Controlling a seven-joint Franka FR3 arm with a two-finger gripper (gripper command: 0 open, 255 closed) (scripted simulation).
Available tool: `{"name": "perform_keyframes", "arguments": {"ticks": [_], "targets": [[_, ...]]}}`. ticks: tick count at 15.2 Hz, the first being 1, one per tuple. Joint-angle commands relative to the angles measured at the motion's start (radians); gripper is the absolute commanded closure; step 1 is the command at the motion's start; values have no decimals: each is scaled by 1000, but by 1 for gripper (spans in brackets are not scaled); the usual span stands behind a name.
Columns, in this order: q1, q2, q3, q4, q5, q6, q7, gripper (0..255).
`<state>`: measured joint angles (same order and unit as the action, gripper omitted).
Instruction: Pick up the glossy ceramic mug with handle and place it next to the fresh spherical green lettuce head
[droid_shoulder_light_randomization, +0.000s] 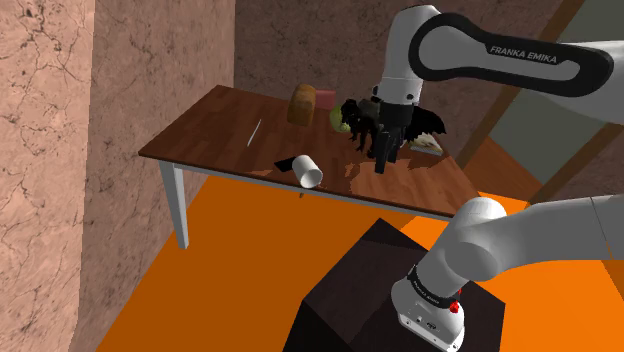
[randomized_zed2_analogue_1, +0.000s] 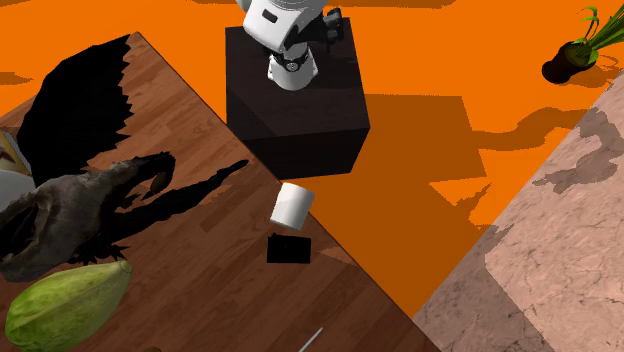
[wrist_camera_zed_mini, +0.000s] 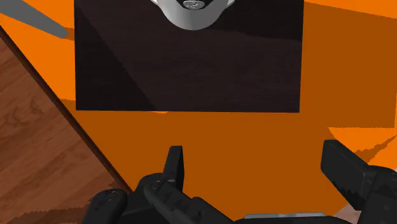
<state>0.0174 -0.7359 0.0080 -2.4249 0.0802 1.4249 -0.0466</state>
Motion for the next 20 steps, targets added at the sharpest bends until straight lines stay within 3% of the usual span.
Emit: {"name": "perform_keyframes", "arguments": {"ticks": [1, 9, 13, 15, 17, 20], "targets": [[0, 0, 0, 0, 0, 0, 0, 0], [-9, -41, 246, -265, -57, 481, 258, 0], [-64, 35, 398, -338, -137, 732, 435, 0], [-124, 93, 490, -354, -207, 853, 547, 0], [-218, 159, 601, -356, -304, 962, 681, 0], [-436, 257, 818, -324, -515, 1087, 932, 0]]}}
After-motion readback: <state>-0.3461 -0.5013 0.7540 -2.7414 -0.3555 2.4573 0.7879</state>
